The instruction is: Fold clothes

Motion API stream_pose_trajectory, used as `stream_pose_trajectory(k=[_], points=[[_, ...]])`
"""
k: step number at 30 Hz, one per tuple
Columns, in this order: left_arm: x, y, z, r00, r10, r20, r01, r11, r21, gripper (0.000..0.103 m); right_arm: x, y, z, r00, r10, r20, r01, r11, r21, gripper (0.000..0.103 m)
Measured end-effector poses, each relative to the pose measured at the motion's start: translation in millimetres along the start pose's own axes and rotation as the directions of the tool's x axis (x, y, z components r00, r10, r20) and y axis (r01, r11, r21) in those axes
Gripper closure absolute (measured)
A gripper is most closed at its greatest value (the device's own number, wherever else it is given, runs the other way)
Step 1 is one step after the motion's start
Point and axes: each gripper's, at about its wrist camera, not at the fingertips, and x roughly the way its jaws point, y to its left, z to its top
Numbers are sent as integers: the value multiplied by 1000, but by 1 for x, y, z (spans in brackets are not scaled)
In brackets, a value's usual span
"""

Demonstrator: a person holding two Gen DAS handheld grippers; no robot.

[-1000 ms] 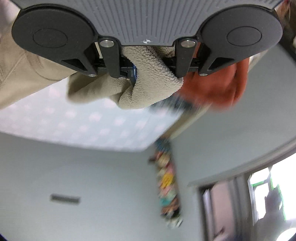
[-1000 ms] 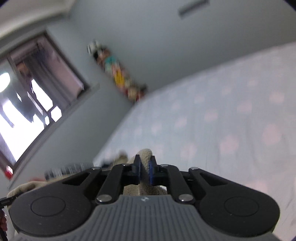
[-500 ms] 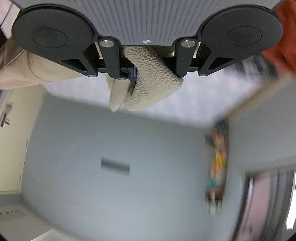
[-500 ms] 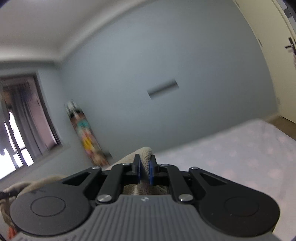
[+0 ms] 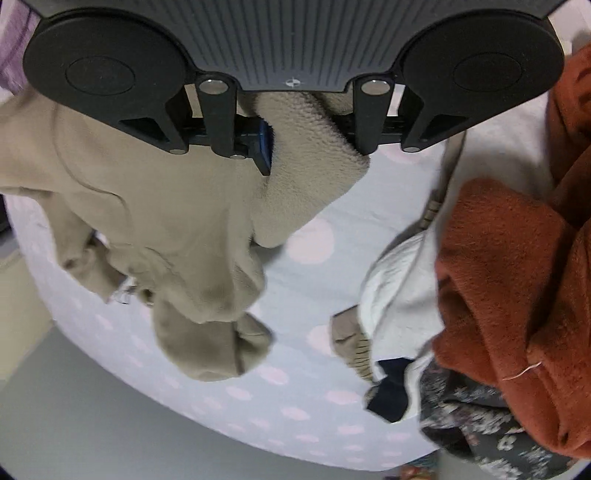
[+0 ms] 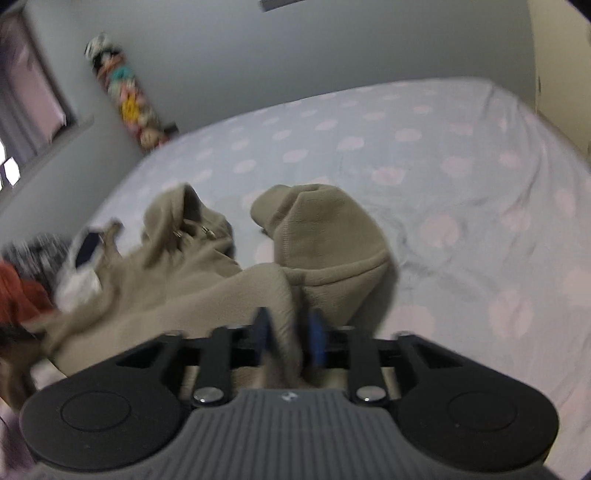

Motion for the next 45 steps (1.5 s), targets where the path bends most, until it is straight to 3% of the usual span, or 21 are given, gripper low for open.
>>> stream_pose_trajectory(k=[4,7,12,15,17,18,19,22,30,36,41,45], points=[[-14,-23,0,999,-14,-28,16,997,71,71,-9,1,12,997,-70,25,73,987,-146,51],[-21,-39,6,999,-7,-46,13,993,116,69,-6,0,30,997,-78,26,81,982,-170,50],[-37,-36,16,997,-55,-56,60,995,84,69,18,-1,53,997,-78,1,77,983,-166,48],[-47,-36,22,999,-33,-39,37,995,96,67,40,1,66,997,-68,-21,65,987,-145,47],[-52,-38,26,1000,-10,-16,12,993,114,56,55,2,74,998,-50,-31,45,991,-125,46],[-55,-39,28,1000,2,-4,-1,992,123,43,62,4,78,999,-37,-35,33,993,-116,45],[-58,-40,31,1000,13,8,-14,991,131,37,69,6,81,999,-26,-40,21,994,-110,44],[-66,-43,37,998,47,43,-54,986,155,37,92,14,86,998,-4,-56,-3,993,-115,43],[22,-72,45,998,49,-30,-40,967,251,35,155,23,99,992,-35,-119,18,990,-136,26],[94,-72,42,983,147,-106,-112,953,282,35,212,6,115,982,-108,-158,89,988,-123,21],[119,-60,42,974,171,-147,-131,960,248,36,262,-13,133,975,-132,-177,121,990,-73,16],[133,-55,43,969,176,-172,-135,965,224,56,303,-30,141,966,-159,-203,159,987,-18,16]])
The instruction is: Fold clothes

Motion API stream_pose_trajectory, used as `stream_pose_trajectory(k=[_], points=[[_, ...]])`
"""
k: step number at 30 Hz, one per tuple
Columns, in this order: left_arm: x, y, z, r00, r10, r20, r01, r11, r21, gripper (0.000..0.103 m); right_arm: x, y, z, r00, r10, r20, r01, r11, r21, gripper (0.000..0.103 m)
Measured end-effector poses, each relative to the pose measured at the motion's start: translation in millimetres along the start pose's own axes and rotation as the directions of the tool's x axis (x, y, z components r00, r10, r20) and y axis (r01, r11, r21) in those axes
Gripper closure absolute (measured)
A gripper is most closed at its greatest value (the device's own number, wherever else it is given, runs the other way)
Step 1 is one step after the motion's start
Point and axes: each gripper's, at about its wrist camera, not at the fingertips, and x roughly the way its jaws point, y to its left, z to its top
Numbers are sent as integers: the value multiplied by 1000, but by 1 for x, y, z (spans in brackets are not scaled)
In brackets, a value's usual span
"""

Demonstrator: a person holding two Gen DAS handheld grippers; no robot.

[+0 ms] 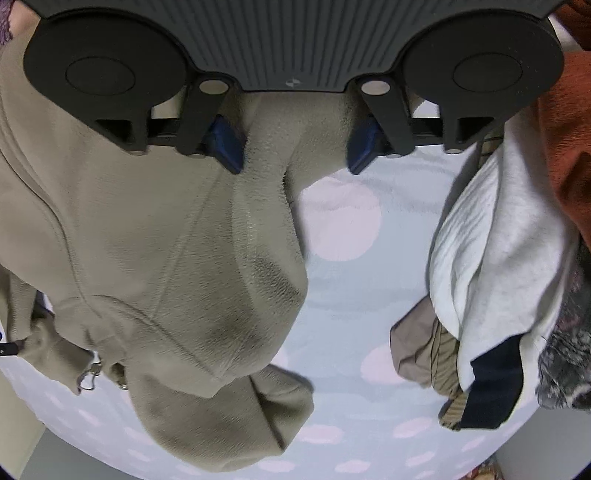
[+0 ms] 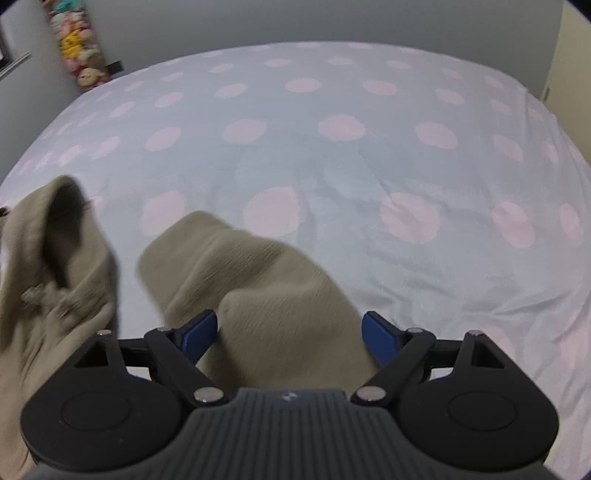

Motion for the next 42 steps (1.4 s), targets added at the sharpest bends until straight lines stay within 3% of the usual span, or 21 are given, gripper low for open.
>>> stream_pose_trajectory(k=[1,3,4,5,7,11,15,18,23,25,27,31,33,35,42], points=[[2,0,2,1000,-3,-5,3,1000,-3,69,8,-3,2,1000,-1,-16,2,1000,20,16],[5,-1,5,1000,-10,-11,10,1000,-12,90,21,-7,2,998,4,-58,0,998,63,29],[5,-2,7,1000,-14,-12,14,1000,-20,95,27,-9,2,997,7,-79,-1,996,84,59],[4,-2,9,1000,-17,-9,16,1000,-26,96,28,-9,2,996,6,-89,2,996,89,79],[-4,-6,10,1000,6,19,-6,1000,-7,97,20,-7,0,997,-5,-79,11,998,69,86],[-36,-11,17,990,79,121,-83,996,33,98,-37,-29,2,996,-83,37,80,994,80,89],[-87,-11,35,962,107,250,-114,993,13,98,-118,-77,0,963,-211,170,181,968,175,90],[-132,-17,51,920,99,379,-112,994,11,98,-179,-113,-2,915,-309,258,245,936,254,90],[-200,-40,63,836,54,547,-88,996,36,98,-278,-173,-9,804,-467,368,322,863,390,90],[-194,-42,60,854,21,519,-50,998,41,98,-307,-198,-29,781,-509,362,344,834,431,90],[-184,-42,56,878,-15,479,-6,999,43,98,-318,-218,-56,779,-539,321,368,807,462,90],[-163,-42,49,914,-90,395,81,996,40,98,-310,-253,-129,821,-542,181,385,758,526,90],[-132,-39,34,947,-79,310,73,997,30,98,-299,-267,-168,841,-531,101,397,733,552,90],[-114,-34,25,963,-66,262,64,998,16,98,-271,-273,-211,866,-500,0,412,713,567,90],[-61,-14,-2,994,-29,110,32,999,-28,96,-246,-266,-241,886,-462,-39,418,759,499,86]])
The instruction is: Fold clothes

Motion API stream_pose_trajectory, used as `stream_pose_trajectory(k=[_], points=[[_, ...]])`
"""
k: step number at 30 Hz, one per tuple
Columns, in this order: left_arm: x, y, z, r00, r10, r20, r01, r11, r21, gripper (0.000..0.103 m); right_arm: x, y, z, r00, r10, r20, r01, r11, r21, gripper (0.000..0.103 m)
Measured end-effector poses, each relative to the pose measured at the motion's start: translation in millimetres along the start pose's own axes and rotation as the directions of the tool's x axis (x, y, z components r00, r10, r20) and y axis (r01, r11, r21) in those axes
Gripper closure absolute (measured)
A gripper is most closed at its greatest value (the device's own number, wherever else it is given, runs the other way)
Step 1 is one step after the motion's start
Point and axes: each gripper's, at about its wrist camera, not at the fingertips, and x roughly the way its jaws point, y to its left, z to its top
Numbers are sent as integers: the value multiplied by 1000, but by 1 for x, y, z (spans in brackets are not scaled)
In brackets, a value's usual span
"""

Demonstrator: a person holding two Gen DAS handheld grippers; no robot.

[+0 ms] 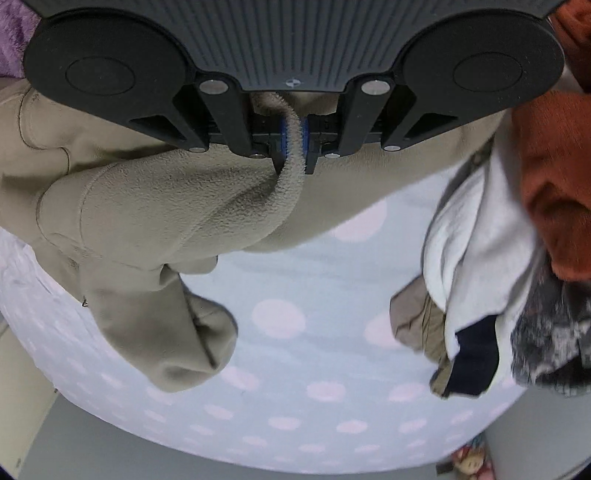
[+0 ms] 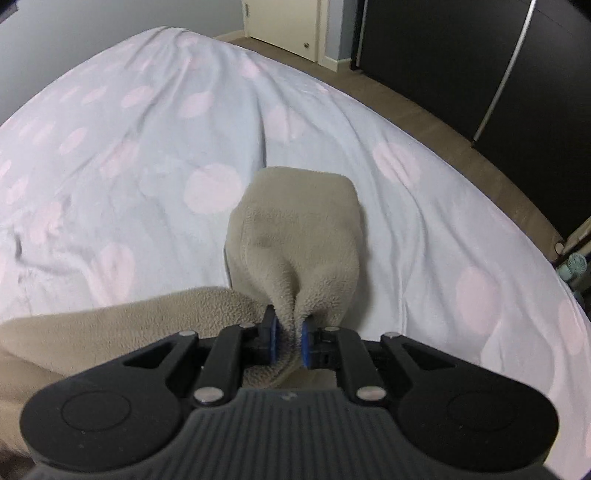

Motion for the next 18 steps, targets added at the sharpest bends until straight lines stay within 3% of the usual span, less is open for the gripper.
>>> stream_pose_trajectory(k=[4,6,10,12,16,18], points=[[-2,-8,2,1000,-4,6,3,999,50,95,8,2,-15,1000,12,-20,-13,999,-52,73],[-4,-13,3,1000,-12,16,11,997,80,92,2,19,-14,999,37,1,-37,991,-130,64],[-10,-19,7,999,-37,28,33,991,127,67,-17,63,-5,993,106,53,-84,945,-317,42],[-12,-20,13,998,-49,41,43,990,133,55,-26,85,-1,987,144,73,-102,908,-407,42],[-11,-22,25,995,-77,62,68,988,137,50,-25,130,-1,956,293,-3,-247,800,-548,42],[-3,-23,31,993,-102,56,95,988,126,48,-11,150,-2,943,329,-51,-299,769,-566,42]])
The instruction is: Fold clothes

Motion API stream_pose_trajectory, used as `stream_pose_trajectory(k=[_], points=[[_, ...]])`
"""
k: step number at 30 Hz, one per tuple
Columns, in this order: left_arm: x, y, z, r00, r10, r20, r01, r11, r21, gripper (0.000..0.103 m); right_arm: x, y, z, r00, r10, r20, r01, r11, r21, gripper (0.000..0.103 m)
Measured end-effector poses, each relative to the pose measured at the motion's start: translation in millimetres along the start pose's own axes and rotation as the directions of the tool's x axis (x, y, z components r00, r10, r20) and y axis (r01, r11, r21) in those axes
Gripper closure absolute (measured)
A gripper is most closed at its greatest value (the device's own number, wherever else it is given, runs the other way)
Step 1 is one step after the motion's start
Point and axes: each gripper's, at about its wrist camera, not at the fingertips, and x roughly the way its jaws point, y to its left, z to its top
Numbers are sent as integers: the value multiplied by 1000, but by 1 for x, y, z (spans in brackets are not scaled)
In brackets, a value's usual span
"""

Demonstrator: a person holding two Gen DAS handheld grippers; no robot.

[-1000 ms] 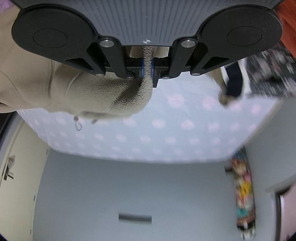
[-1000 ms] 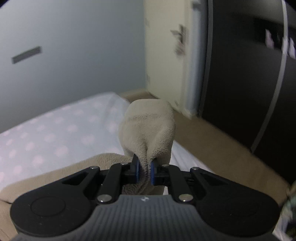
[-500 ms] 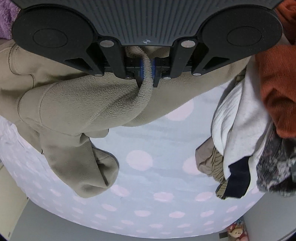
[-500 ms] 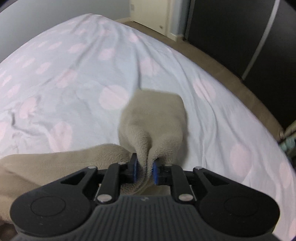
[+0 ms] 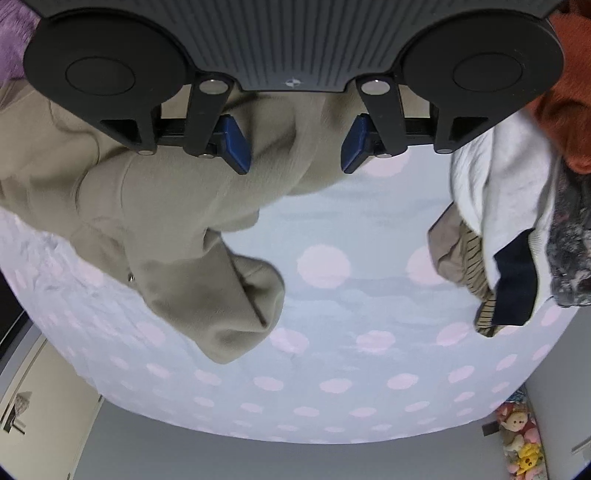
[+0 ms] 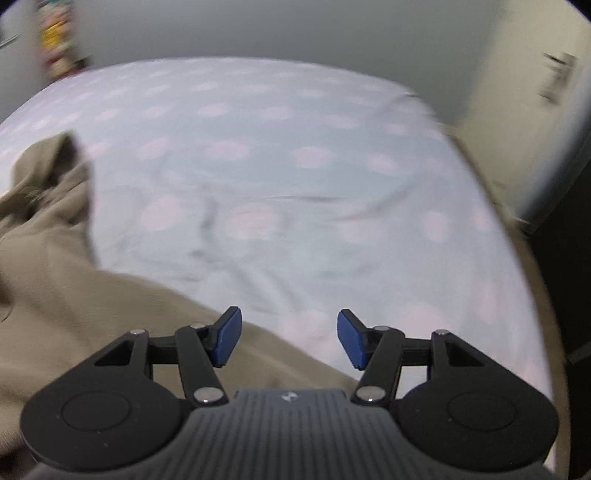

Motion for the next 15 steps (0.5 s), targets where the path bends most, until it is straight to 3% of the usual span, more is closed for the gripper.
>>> stream_pose_trajectory(k=[7,15], points=[[35,9,7,996,-81,-35,78,993,-93,46,78,33,24,982,168,-84,-167,986,16,42],[48,4,53,988,-151,9,151,980,-130,46,125,64,78,928,362,-92,-346,926,153,39]])
